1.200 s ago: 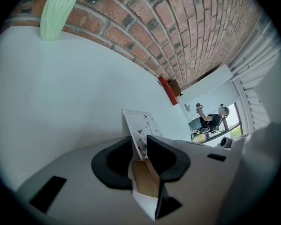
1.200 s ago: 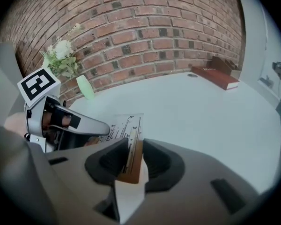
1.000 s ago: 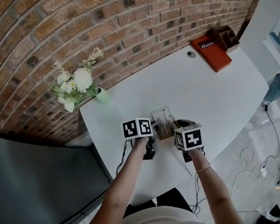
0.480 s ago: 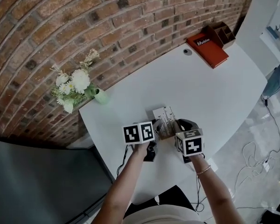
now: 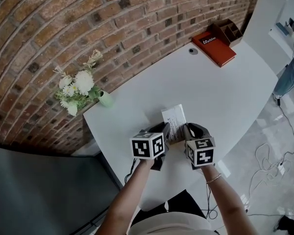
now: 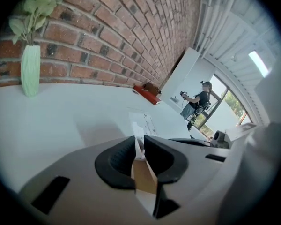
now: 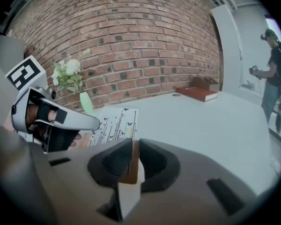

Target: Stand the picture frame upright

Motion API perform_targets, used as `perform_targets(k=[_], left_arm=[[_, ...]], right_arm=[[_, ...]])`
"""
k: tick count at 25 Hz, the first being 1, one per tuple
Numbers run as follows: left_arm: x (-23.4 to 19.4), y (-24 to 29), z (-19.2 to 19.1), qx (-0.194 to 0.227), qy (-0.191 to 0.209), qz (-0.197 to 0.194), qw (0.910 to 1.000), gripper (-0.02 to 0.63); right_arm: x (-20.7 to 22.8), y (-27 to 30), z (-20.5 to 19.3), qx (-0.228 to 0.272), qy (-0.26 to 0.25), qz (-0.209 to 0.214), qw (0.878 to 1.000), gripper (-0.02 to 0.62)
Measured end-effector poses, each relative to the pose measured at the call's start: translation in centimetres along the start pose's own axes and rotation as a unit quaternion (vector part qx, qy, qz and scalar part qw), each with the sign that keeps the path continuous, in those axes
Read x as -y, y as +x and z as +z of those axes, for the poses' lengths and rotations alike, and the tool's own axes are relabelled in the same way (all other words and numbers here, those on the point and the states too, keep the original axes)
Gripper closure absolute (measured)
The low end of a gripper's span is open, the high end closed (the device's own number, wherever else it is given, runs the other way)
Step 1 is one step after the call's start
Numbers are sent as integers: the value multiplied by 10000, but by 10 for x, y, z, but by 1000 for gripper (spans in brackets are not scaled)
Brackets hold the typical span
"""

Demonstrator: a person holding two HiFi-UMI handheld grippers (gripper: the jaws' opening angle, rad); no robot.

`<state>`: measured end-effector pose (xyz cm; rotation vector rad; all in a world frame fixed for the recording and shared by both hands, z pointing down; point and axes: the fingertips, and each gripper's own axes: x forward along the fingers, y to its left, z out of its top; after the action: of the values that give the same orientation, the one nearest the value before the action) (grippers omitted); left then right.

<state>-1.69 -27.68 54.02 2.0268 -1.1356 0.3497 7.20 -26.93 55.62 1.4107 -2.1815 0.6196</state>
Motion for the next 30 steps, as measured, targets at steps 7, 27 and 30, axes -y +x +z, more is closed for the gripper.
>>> perform_targets(k=[7,27,30], left_arm=[[11,-16,-7,212,569,228,9979,558],[38,-48,-46,440,1286,377,9900,586],[42,-49,-49,404,1294,341,9902,588]], right_arm=[[-4,-11,-3,274,-67,-24,9996,545],[-10,-35,-24,578,-96,-96,9982,543],[-9,-38,-25,590,-83,-131,9981,543]])
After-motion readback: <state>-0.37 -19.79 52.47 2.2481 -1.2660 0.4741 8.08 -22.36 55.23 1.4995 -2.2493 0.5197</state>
